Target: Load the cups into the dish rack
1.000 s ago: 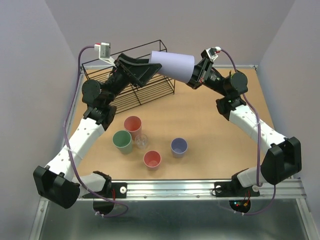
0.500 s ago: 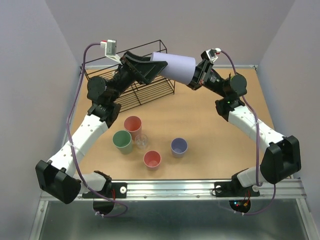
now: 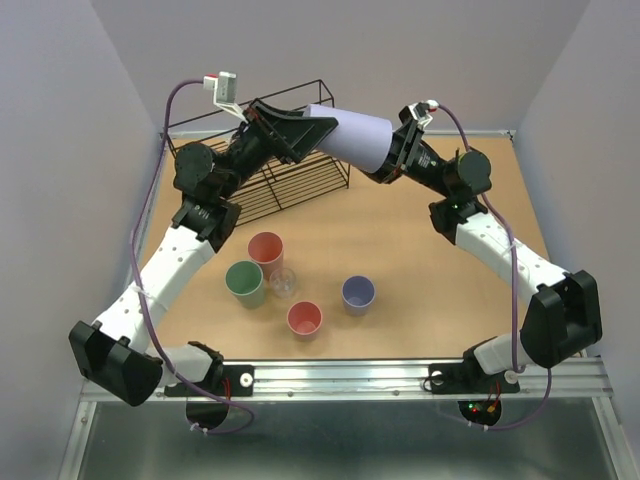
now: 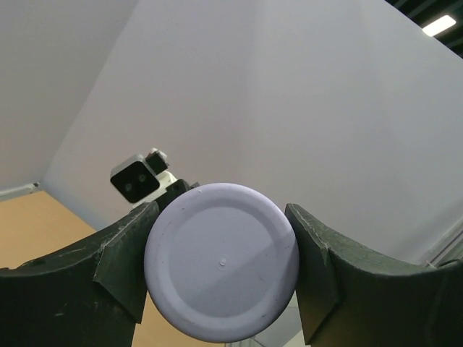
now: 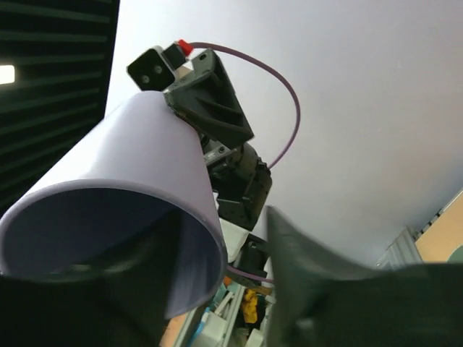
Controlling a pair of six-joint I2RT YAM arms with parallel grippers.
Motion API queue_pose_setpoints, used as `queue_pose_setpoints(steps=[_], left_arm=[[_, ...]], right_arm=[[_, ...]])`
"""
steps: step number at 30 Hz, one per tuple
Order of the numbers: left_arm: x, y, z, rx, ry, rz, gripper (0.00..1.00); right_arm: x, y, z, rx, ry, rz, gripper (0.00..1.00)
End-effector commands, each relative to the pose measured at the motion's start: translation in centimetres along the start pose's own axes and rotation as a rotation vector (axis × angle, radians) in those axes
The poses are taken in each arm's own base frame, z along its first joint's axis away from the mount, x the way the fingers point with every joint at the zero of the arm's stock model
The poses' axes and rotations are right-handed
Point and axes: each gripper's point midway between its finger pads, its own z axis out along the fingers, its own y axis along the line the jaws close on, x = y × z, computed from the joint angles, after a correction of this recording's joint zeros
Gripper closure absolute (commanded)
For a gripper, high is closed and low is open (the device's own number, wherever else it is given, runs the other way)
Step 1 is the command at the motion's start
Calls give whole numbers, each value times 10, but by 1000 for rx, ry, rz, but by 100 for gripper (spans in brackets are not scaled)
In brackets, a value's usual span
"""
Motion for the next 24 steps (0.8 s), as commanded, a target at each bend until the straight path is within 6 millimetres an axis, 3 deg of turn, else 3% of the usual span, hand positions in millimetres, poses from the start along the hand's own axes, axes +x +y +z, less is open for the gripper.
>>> queue_pose_setpoints(steps=[1, 2, 4, 5, 7, 12, 13, 14, 15, 16, 17, 18, 22, 24], left_arm=[[-31, -23, 3, 1, -17, 121, 100], [-43, -24, 3, -14, -26, 143, 100], [-58, 9, -4, -108, -7, 158, 100], [-76, 21, -11, -147, -17, 184, 100], [-91, 49, -17, -219, 3, 188, 100], [-138, 116, -37, -412, 35, 296, 100], [-139, 158, -51, -518, 78, 306, 100], [-157, 155, -46, -548, 53, 360, 100], [-164, 177, -61, -643, 66, 351, 100], [-180, 197, -64, -708, 65, 429, 100], [-171, 220, -73, -751, 110, 412, 100], [-184, 220, -72, -774, 99, 464, 100], [-183, 278, -97, -906, 149, 457, 100], [-193, 287, -101, -935, 143, 477, 100]], right_arm=[[10, -5, -4, 6, 27, 1, 33], [10, -7, -5, 11, 25, 1, 29], [7, -18, -9, 36, 12, 16, 21], [5, -20, -12, 42, 6, 18, 15], [1, -31, -20, 70, -7, 24, 11], [-4, -58, -40, 146, -17, 71, 10], [-6, -63, -45, 165, -28, 92, 10], [-8, -64, -48, 173, -28, 97, 10], [-10, -68, -53, 195, -24, 107, 10], [-10, -66, -54, 204, -20, 102, 10], [-10, -70, -57, 222, -19, 107, 10], [-9, -71, -57, 238, -7, 104, 10], [-11, -99, -64, 380, 11, 103, 9], [-12, -102, -62, 402, 31, 86, 9]])
